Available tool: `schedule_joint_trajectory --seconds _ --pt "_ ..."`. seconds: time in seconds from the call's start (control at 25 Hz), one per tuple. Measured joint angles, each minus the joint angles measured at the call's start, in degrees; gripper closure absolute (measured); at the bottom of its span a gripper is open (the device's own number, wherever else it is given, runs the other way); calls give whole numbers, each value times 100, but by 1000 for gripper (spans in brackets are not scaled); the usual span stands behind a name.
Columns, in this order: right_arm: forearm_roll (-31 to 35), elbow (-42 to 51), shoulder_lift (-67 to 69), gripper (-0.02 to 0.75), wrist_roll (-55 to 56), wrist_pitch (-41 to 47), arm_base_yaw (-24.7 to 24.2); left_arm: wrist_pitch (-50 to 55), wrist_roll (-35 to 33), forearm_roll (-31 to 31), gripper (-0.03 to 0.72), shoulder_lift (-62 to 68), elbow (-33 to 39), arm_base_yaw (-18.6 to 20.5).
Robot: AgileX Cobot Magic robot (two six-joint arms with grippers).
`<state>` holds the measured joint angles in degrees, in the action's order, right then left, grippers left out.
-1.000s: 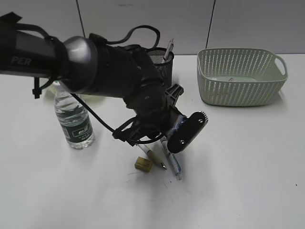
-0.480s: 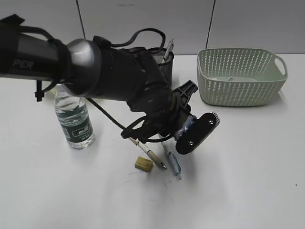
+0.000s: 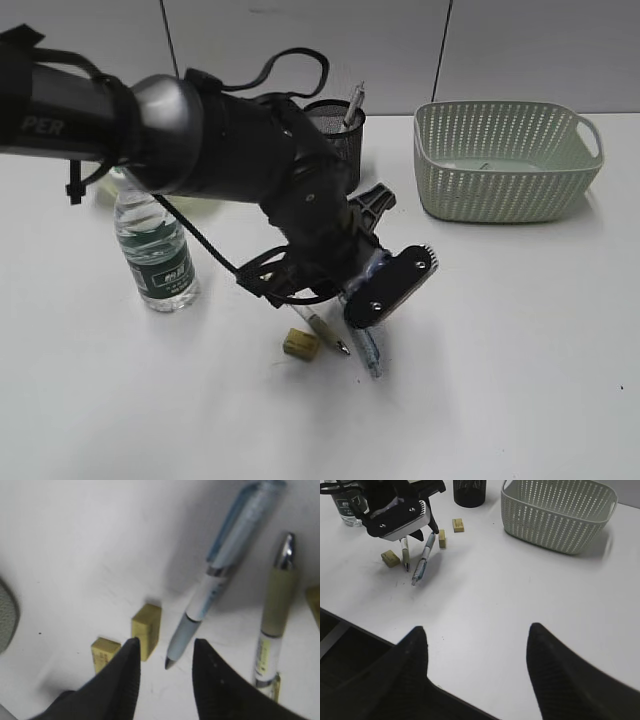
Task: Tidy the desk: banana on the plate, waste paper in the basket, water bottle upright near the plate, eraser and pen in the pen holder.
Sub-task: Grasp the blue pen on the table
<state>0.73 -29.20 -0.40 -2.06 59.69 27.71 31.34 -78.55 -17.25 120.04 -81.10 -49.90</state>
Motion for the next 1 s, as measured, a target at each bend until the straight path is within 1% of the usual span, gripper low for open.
schedule_joint_trajectory --seconds 0.12,0.32,0.44,0.6,0.8,1.0 --pt "0 0 0 244 7 0 0 156 -479 35 421 0 0 112" --pt "0 0 0 244 7 0 0 154 -1221 278 421 21 0 128" --pt "0 0 0 244 3 0 0 -29 -1452 303 421 127 0 128" --pt "0 0 0 244 3 0 0 -72 -1628 303 420 265 0 123" --pt "0 0 0 244 3 0 0 -315 -1662 303 419 335 0 106" --pt "0 0 0 244 3 0 0 -347 -1723 303 419 335 0 64"
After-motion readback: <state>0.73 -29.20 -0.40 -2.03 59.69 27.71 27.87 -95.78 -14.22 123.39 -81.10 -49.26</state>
